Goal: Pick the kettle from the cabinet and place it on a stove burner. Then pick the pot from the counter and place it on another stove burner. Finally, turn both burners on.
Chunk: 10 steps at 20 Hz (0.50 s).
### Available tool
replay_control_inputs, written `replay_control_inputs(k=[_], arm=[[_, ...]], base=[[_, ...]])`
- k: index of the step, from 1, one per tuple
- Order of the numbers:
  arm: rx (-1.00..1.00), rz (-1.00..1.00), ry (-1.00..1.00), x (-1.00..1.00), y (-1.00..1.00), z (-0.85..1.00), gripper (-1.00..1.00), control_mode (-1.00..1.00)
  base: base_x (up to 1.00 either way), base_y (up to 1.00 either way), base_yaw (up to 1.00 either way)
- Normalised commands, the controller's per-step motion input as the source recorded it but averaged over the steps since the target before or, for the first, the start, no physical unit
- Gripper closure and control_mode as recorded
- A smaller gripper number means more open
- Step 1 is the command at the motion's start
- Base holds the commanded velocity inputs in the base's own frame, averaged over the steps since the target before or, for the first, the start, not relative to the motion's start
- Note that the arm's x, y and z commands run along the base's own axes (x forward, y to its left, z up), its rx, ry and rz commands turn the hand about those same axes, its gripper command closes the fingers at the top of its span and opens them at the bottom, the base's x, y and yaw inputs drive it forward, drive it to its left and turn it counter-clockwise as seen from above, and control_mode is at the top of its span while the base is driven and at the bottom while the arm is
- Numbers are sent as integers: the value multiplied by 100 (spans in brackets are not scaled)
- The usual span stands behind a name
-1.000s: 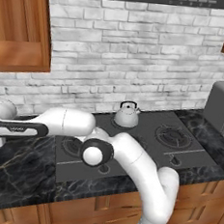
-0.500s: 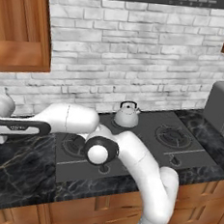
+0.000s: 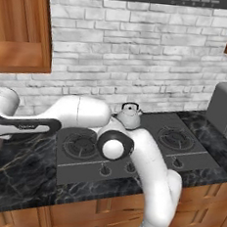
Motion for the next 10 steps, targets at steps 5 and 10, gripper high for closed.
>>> replay_control_inputs(k=[5, 10], arm=[[29, -1, -4, -25, -54, 0, 100, -100], [26, -5, 0, -16, -61, 0, 100, -100]], base=[[0, 0, 0], [0, 0, 0]])
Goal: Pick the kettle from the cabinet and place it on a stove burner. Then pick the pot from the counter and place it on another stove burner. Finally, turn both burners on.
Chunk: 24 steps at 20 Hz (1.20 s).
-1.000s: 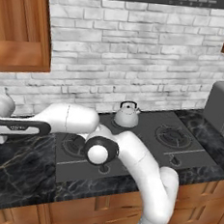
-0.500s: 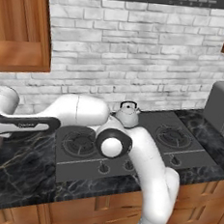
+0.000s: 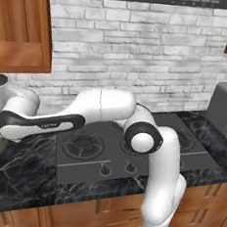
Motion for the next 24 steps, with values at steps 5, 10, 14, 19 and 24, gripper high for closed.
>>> replay_control_inputs(k=[5, 10, 14, 19, 24], arm=[[23, -7, 0, -21, -60, 0, 100, -100], [17, -8, 0, -14, -50, 8, 100, -100], [6, -10, 5, -9, -39, 20, 100, -100], [0, -11, 11, -2, -32, 12, 100, -100], [0, -10, 6, 0, -28, 4, 100, -100]], base=[[0, 0, 0], [0, 0, 0], [0, 0, 0], [0, 0, 0], [0, 0, 0]])
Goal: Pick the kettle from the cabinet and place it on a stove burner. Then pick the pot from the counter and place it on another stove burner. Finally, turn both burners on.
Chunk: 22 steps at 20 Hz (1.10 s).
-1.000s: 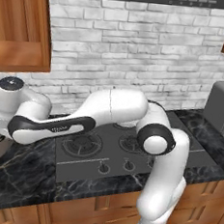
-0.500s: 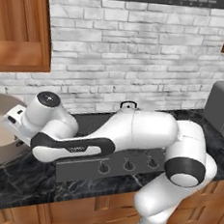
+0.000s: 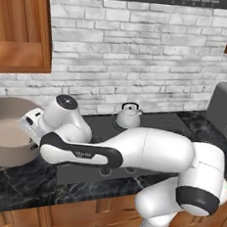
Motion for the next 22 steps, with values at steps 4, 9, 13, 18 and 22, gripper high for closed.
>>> replay_control_inputs(k=[4, 9, 13, 18, 22], arm=[[0, -9, 3, 0, -32, 3, 100, -100], [-1, -10, 3, 1, -21, 1, 100, -100], [0, -10, 3, 3, -26, 0, 100, -100], [0, -10, 5, 9, -26, 2, 100, -100], [0, -8, 5, 12, -30, 3, 100, -100]], base=[[0, 0, 0], [0, 0, 0], [0, 0, 0], [0, 0, 0], [0, 0, 0]])
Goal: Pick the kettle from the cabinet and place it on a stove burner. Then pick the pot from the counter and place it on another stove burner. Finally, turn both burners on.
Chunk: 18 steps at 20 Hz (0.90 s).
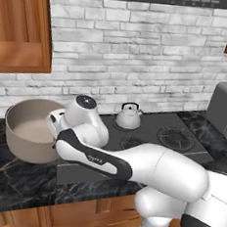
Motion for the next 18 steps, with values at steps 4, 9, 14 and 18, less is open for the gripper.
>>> replay_control_inputs(k=[4, 9, 14, 18], arm=[[0, -8, 5, 12, -28, 1, 100, -100], [0, -7, 5, 12, -29, 0, 100, -100], [0, -7, 6, 17, -29, 2, 100, -100], [0, -7, 6, 18, -25, 5, 100, -100]], base=[[0, 0, 0], [0, 0, 0], [0, 0, 0], [0, 0, 0]])
